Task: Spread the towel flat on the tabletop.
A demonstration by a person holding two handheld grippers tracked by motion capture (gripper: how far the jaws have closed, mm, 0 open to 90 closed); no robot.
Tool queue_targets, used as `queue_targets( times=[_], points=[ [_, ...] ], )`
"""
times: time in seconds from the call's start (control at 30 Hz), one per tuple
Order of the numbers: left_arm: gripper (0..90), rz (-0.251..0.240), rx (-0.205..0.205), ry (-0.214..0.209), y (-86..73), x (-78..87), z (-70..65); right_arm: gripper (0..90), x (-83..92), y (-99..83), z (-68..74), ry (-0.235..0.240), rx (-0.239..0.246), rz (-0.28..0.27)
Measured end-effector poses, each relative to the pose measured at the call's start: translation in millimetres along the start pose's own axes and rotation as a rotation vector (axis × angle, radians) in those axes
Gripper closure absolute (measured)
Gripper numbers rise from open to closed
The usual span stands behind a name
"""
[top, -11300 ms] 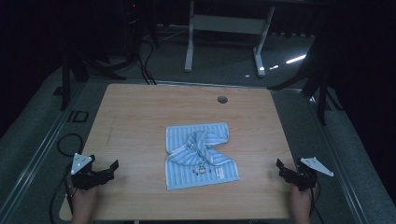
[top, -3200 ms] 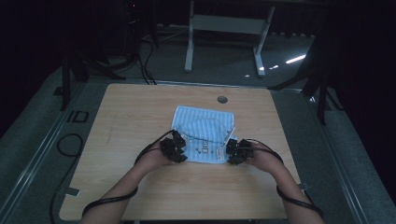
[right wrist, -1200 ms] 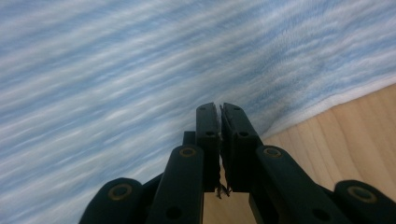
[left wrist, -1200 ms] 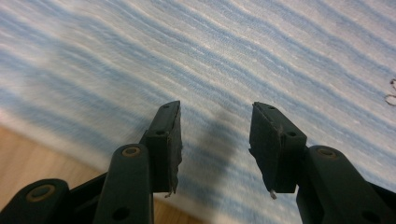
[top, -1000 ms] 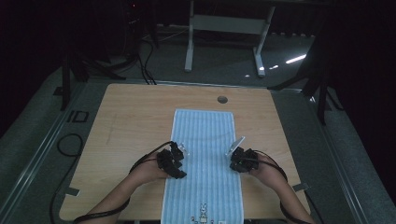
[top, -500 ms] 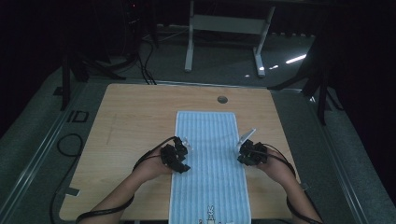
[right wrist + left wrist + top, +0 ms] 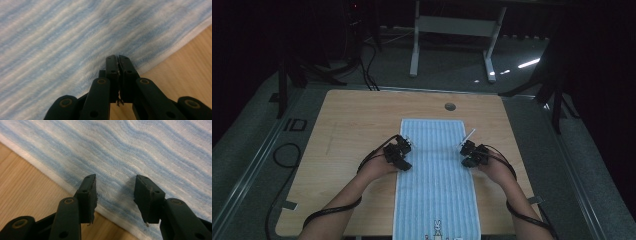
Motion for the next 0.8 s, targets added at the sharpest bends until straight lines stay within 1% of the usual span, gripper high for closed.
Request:
queue_targets(
  times=[0.17, 0.2, 0.23, 0.3, 0.5, 0.63, 0.7, 0.8],
  points=[
    [51.4, 0.007, -0.003, -0.001, 5.7, -3.2, 3.9, 86.7, 0.6, 1.6, -6.8, -0.005, -0.018, 0.000],
    [51.4, 0.011, 0.003, 0.000, 9.7, -5.4, 6.3, 86.7, 1.0, 2.9, -10.7, -0.008, -0.031, -0.001],
    [51.4, 0.011, 0.003, 0.000, 9.7, -5.4, 6.3, 86.7, 1.0, 2.9, -10.7, -0.008, -0.031, -0.001],
    [51.4, 0.014, 0.003, 0.001, 14.5, -7.9, 8.8, 86.7, 1.0, 4.3, -14.8, -0.006, -0.038, -0.007],
    [51.4, 0.004, 0.021, 0.005, 26.4, -15.7, 18.4, 86.5, 1.6, 7.4, -25.6, -0.012, -0.064, -0.016],
    [51.0, 0.001, 0.032, 0.009, 31.4, -18.5, 20.8, 86.2, 2.4, 8.8, -33.6, -0.013, -0.083, -0.019],
    [50.9, 0.005, 0.027, 0.010, 33.0, -19.3, 21.9, 86.2, 2.6, 9.1, -35.2, -0.015, -0.091, -0.017],
    [50.9, 0.005, 0.033, 0.012, 35.7, -21.0, 24.2, 86.1, 3.1, 11.0, -42.0, -0.022, -0.100, -0.018]
  ],
)
Point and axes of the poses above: each handheld gripper's, and its own axes: x roughly backward along the jaws, y roughly out of its top, z roughly to its left, the point moved 5 cm from there along -x, roughly forward along the jaws, and after that the axes turned 13 degrees about y, right-handed, at the moved point
